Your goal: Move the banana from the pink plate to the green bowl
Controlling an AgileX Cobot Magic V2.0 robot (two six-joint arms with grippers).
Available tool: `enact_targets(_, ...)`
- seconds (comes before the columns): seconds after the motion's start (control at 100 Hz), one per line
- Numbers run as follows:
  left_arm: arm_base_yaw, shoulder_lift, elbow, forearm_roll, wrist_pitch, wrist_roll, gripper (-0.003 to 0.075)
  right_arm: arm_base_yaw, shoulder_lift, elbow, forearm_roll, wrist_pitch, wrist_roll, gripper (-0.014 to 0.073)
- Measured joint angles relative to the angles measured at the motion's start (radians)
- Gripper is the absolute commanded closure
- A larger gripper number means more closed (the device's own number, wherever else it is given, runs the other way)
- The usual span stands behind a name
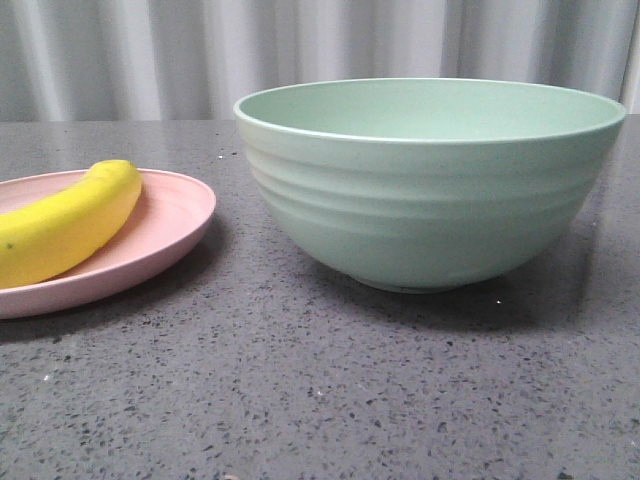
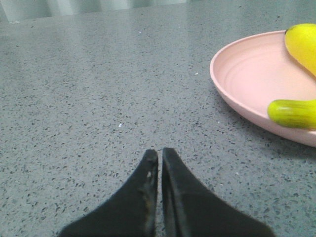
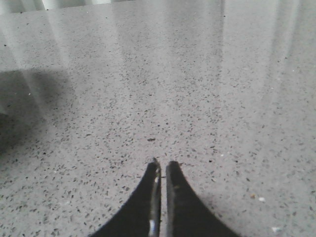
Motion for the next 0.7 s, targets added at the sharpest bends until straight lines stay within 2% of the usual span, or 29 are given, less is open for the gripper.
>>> enact_targets(0.48, 0.000, 0.000, 0.000, 0.000, -0.014, 0.000, 0.0741, 0.000, 0.000, 0.000, 0.000, 0.000, 0.000, 0.0658)
enact_targets(0.7, 0.000, 0.000, 0.000, 0.000, -0.078, 0.000, 0.0741, 0.000, 0.000, 0.000, 0.000, 0.000, 0.000, 0.0658)
